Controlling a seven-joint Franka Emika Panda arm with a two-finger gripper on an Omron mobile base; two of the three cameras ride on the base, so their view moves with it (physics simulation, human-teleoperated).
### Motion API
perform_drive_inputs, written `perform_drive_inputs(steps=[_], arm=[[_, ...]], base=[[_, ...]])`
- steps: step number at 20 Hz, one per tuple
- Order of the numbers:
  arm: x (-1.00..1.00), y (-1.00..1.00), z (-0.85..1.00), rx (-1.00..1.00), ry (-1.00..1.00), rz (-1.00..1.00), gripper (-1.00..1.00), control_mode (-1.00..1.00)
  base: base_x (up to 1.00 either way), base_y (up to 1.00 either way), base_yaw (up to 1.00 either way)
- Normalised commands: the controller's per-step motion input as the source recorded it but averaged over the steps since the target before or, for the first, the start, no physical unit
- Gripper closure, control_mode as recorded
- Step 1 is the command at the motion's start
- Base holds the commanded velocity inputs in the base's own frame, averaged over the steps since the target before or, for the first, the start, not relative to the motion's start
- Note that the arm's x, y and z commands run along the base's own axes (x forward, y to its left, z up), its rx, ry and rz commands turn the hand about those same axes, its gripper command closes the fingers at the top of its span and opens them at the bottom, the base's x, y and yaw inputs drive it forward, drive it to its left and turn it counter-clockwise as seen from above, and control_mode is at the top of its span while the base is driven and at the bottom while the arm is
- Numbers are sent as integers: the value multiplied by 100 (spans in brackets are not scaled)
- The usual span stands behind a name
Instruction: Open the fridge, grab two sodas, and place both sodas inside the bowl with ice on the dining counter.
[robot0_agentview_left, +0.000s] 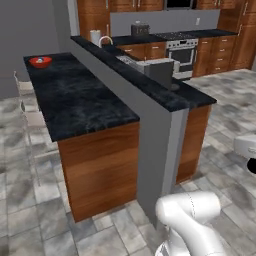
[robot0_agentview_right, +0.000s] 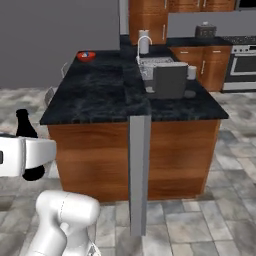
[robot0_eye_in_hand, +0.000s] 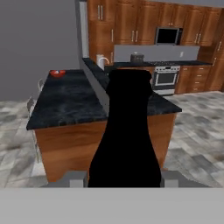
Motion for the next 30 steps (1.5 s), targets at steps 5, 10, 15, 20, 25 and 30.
perform_drive_inputs(steps=[5, 10, 15, 20, 25, 30], arm=[[0, 0, 0, 0, 0, 0, 100, 100], [0, 0, 0, 0, 0, 0, 100, 100], [0, 0, 0, 0, 0, 0, 100, 100], [0, 0, 0, 0, 0, 0, 100, 100], [0, 0, 0, 0, 0, 0, 100, 100], [0, 0, 0, 0, 0, 0, 100, 100]], base=[[48, 100, -15], [50, 100, -15], [51, 100, -15], [57, 100, -17], [62, 100, -19], [64, 100, -19]])
